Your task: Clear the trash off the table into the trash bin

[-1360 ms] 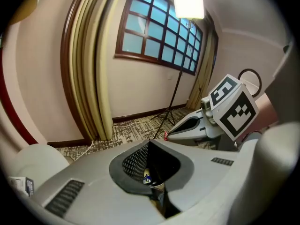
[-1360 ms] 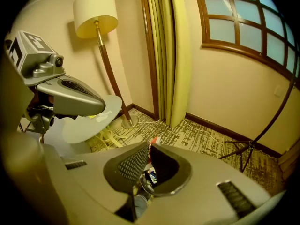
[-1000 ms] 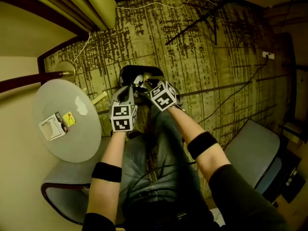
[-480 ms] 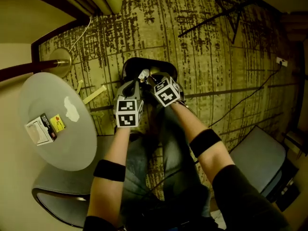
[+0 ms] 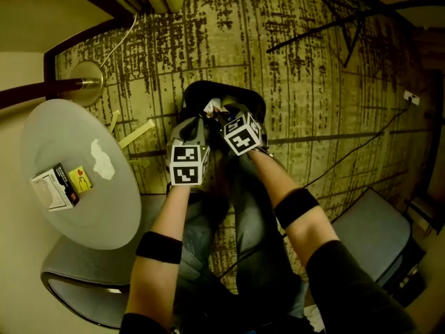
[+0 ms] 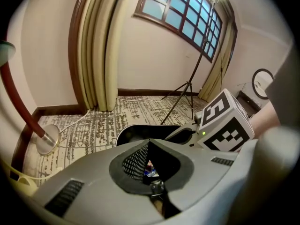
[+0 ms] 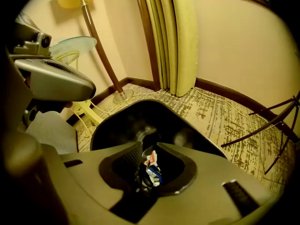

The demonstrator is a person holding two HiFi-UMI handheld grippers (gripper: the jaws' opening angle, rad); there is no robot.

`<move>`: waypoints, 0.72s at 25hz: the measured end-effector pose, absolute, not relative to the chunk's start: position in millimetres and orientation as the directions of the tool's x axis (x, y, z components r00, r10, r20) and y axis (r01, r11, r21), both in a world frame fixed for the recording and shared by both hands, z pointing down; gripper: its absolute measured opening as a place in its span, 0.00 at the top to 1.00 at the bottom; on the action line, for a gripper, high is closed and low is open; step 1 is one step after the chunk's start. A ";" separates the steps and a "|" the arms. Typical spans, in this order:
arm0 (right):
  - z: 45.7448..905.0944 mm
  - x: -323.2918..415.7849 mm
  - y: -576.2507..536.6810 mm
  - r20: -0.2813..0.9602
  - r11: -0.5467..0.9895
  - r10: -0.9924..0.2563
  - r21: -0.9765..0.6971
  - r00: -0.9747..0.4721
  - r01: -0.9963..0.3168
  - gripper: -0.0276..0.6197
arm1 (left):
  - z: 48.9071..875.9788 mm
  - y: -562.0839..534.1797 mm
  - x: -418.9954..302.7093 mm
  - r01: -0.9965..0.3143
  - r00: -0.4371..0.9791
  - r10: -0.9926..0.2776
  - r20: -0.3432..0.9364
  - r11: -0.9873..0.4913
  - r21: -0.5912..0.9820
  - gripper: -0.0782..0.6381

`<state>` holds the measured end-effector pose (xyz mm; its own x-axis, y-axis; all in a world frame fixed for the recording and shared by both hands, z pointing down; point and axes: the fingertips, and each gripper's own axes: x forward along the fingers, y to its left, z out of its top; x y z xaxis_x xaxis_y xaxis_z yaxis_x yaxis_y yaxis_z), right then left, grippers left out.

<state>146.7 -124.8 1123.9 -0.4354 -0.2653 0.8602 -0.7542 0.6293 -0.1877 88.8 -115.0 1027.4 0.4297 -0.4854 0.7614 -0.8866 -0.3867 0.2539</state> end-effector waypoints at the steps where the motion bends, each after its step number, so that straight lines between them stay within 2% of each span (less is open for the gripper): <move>1: 1121.7 148.2 -124.9 0.862 0.629 -0.266 -0.184 -0.431 -0.756 0.77 | 1025.6 -115.2 88.5 -0.886 0.430 -0.485 0.761 -0.387 0.255 0.89; 7: 1079.2 159.6 -126.0 0.869 0.619 -0.288 -0.151 -0.402 -0.770 0.77 | 991.9 -110.3 92.9 -0.880 0.444 -0.480 0.756 -0.390 0.269 0.89; 14: 954.2 177.2 -119.2 0.863 0.597 -0.333 -0.120 -0.381 -0.793 0.79 | 874.6 -100.8 103.8 -0.865 0.473 -0.494 0.730 -0.417 0.278 0.89; 18: 857.2 177.4 -113.7 0.840 0.592 -0.369 -0.118 -0.398 -0.797 0.91 | 787.7 -94.2 101.3 -0.868 0.476 -0.525 0.706 -0.410 0.280 0.89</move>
<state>177.4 -113.7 857.2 -0.3985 -0.3692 0.8396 -0.7975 0.5917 -0.1183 101.3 -94.2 787.7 0.4762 -0.5248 0.7056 -0.8678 -0.4103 0.2805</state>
